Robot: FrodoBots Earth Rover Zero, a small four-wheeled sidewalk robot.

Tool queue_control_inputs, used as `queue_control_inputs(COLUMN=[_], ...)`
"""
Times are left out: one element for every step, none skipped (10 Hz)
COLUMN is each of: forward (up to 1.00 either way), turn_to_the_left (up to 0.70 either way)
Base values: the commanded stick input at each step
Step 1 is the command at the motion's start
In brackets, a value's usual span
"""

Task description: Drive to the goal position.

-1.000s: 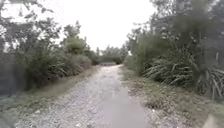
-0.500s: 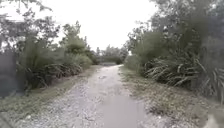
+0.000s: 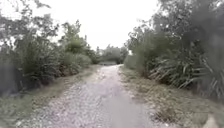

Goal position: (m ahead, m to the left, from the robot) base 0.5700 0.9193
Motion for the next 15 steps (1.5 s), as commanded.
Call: queue_control_inputs(forward=[0.3, 0.3, 0.3, 0.3, 0.3, 0.3, 0.3, 0.3, 0.3, 0.3, 0.32, 0.46, 0.5, 0.5, 0.5], turn_to_the_left=[0.0, 0.0, 0.0, 0.0, 0.0, 0.0, 0.0, 0.0, 0.0, 0.0, 0.0, 0.0, 0.0, 0.0, 0.0])
